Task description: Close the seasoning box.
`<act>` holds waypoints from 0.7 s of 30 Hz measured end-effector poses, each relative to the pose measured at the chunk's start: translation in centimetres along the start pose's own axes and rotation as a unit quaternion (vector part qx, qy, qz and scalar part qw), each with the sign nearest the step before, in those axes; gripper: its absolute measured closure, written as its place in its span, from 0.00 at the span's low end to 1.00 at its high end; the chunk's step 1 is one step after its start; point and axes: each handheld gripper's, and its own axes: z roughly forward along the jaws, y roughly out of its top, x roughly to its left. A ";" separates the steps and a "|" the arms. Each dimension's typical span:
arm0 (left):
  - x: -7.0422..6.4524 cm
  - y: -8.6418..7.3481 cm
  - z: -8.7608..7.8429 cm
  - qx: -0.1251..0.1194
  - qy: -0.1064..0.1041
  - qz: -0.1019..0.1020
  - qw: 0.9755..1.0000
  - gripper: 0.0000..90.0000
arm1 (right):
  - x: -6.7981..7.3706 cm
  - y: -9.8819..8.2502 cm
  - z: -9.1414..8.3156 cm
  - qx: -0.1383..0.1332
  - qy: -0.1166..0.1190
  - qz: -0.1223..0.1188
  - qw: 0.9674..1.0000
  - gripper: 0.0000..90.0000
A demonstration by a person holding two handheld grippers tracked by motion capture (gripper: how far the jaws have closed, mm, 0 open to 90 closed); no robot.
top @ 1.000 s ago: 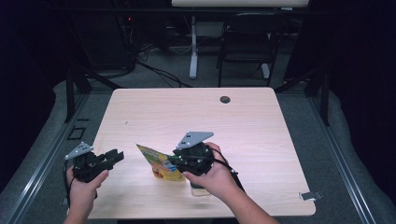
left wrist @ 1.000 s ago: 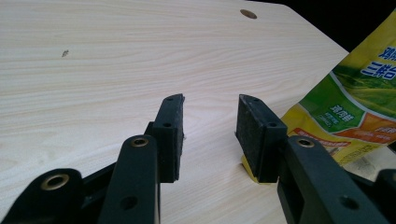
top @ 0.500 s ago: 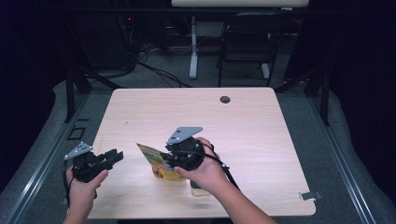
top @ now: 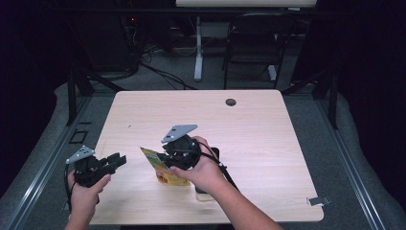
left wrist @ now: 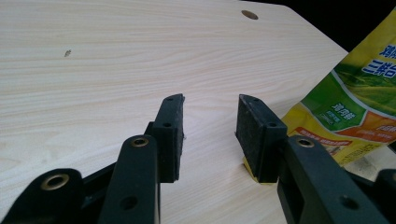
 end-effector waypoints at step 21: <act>0.2 0.0 -0.1 0.001 0.001 0.000 1.000 0.69 | -0.1 1.2 1.9 0.025 0.007 0.002 1.000 0.85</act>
